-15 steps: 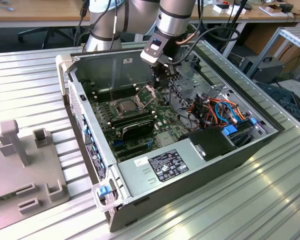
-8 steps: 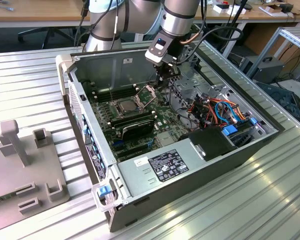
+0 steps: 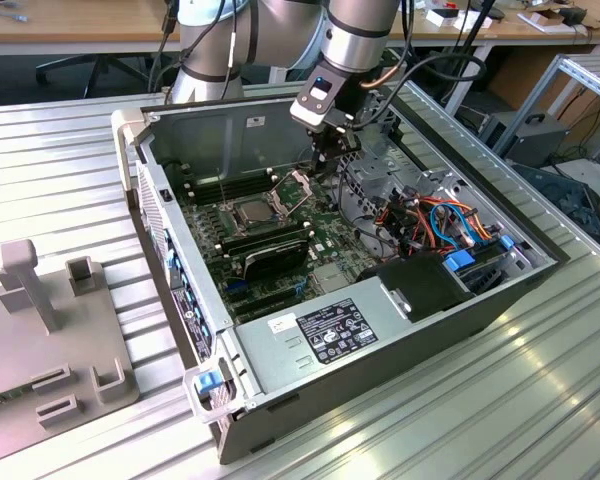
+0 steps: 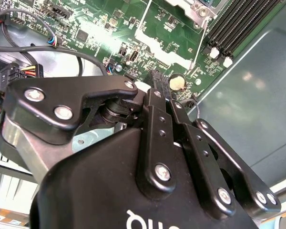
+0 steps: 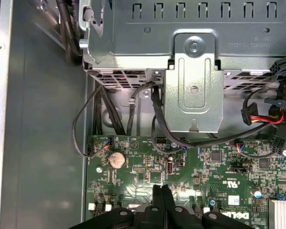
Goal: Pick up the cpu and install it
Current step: 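Close the cpu cover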
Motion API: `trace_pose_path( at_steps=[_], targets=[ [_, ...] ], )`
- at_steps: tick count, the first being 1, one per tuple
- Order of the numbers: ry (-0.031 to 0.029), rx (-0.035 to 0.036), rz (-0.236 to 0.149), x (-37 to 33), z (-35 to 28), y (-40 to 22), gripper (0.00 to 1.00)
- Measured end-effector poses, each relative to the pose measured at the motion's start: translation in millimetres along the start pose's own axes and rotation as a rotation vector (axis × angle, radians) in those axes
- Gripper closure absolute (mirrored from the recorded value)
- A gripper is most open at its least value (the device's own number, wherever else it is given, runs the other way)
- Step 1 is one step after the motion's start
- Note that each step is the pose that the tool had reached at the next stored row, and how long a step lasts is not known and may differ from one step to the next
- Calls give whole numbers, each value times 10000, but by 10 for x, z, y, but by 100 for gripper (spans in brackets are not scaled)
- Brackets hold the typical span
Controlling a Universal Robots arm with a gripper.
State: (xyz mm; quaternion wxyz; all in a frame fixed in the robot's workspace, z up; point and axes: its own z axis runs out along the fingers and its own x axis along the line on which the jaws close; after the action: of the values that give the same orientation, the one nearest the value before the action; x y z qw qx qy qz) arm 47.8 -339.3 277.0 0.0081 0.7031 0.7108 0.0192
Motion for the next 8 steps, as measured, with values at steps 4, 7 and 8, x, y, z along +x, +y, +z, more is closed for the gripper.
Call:
trace_pose_path(
  at_steps=[4,7,8],
  targets=[
    [-2,0,1,0,5,2,89],
    [-1,0,0,0,6,2,89],
    [-1,0,0,0,6,2,89]
  ],
)
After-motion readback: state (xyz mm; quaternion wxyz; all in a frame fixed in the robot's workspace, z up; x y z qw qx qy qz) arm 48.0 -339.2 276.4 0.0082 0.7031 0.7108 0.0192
